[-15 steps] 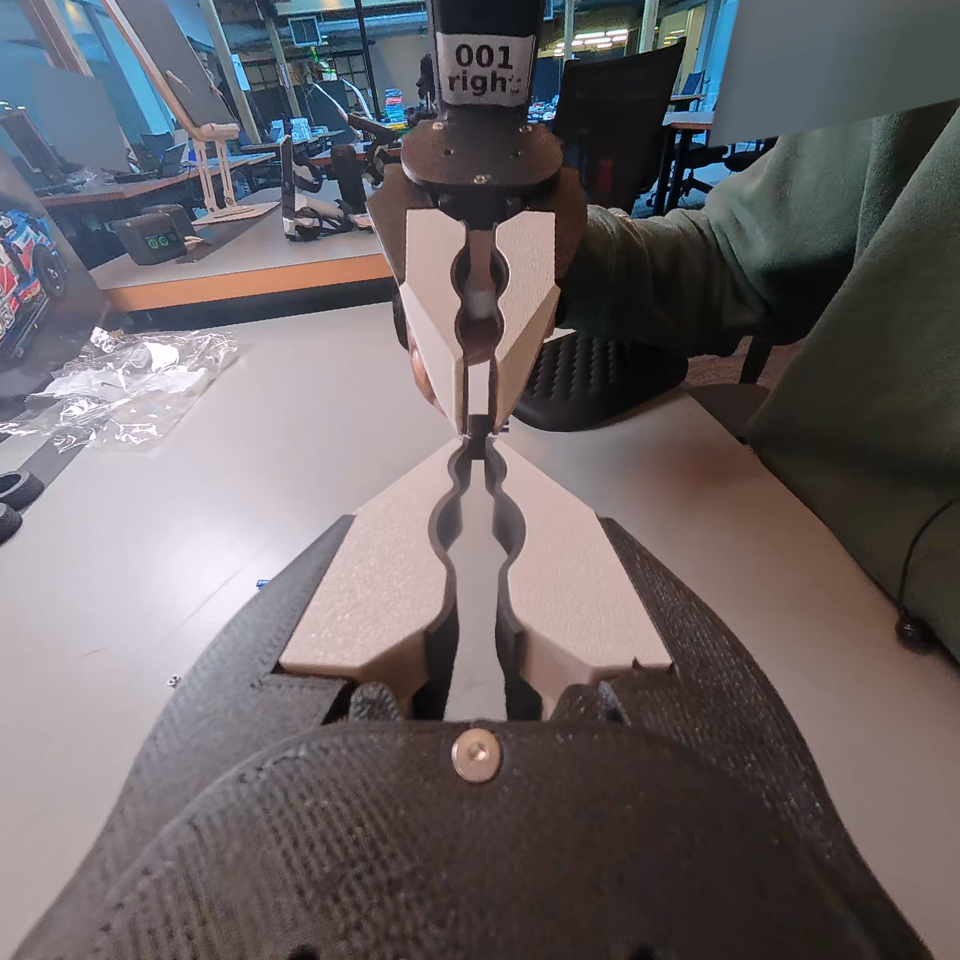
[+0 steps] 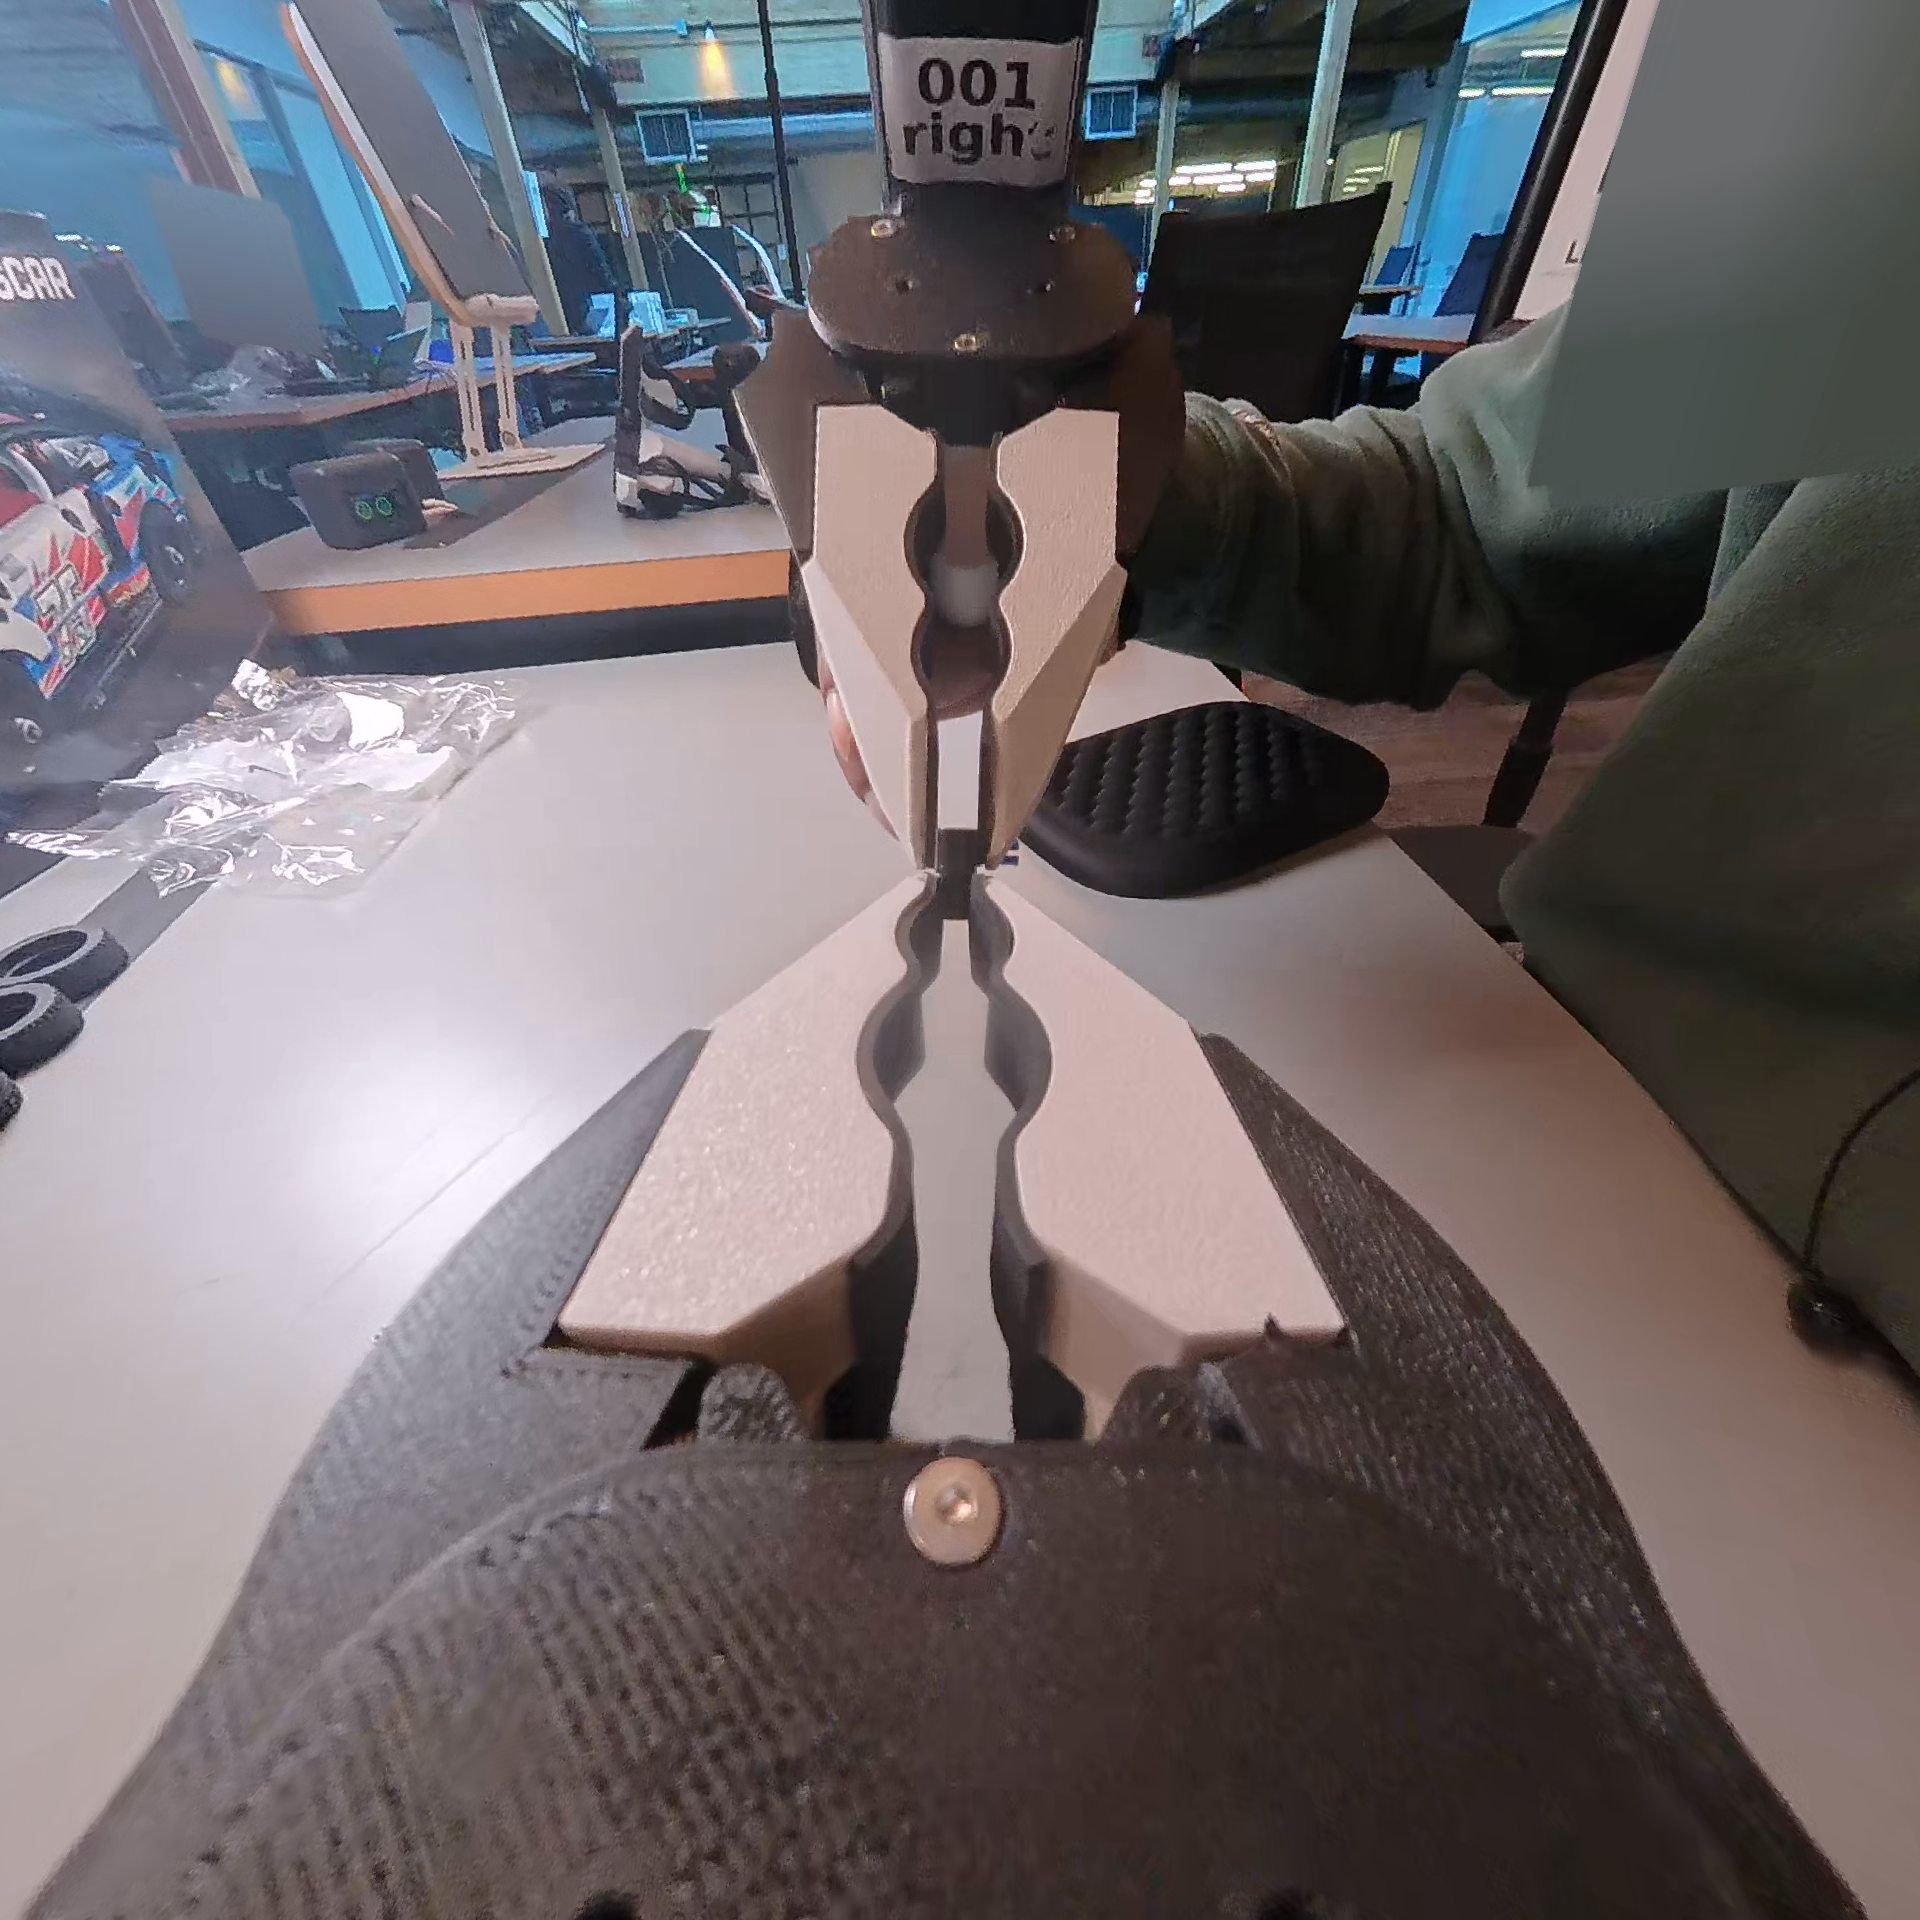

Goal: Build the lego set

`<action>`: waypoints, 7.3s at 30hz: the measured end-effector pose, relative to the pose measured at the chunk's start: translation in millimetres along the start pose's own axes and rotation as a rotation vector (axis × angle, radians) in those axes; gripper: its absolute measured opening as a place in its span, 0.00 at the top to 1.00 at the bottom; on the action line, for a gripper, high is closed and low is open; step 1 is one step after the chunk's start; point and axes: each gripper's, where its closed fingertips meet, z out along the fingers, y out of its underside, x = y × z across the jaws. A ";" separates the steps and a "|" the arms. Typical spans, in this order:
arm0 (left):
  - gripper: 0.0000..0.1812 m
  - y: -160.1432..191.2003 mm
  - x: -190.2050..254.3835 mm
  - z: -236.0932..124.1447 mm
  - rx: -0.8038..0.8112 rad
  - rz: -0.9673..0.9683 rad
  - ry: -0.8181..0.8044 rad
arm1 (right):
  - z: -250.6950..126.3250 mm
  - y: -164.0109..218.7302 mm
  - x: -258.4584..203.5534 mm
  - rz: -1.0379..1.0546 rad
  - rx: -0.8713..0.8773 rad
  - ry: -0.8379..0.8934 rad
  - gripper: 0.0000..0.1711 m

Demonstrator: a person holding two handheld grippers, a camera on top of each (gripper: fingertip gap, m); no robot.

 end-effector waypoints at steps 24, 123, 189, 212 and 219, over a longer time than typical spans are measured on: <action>0.98 -2.7 -9.0 -1.2 0.026 -0.057 -0.040 | -1.4 -6.2 9.3 0.109 0.094 0.030 0.97; 0.93 100.5 -63.2 -27.2 -0.462 0.006 -0.145 | 39.6 108.1 69.1 0.066 -0.771 -0.057 0.97; 0.93 100.4 -63.7 -30.0 -0.444 -0.037 -0.142 | 47.1 100.8 61.5 -0.471 -0.444 0.233 0.92; 0.93 98.4 -64.4 -30.0 -0.409 0.005 -0.148 | 28.7 94.6 45.4 -0.108 -0.100 0.263 0.76; 0.92 98.0 -64.7 -30.1 -0.407 0.026 -0.133 | 17.4 118.4 56.4 -0.051 -0.147 0.287 0.65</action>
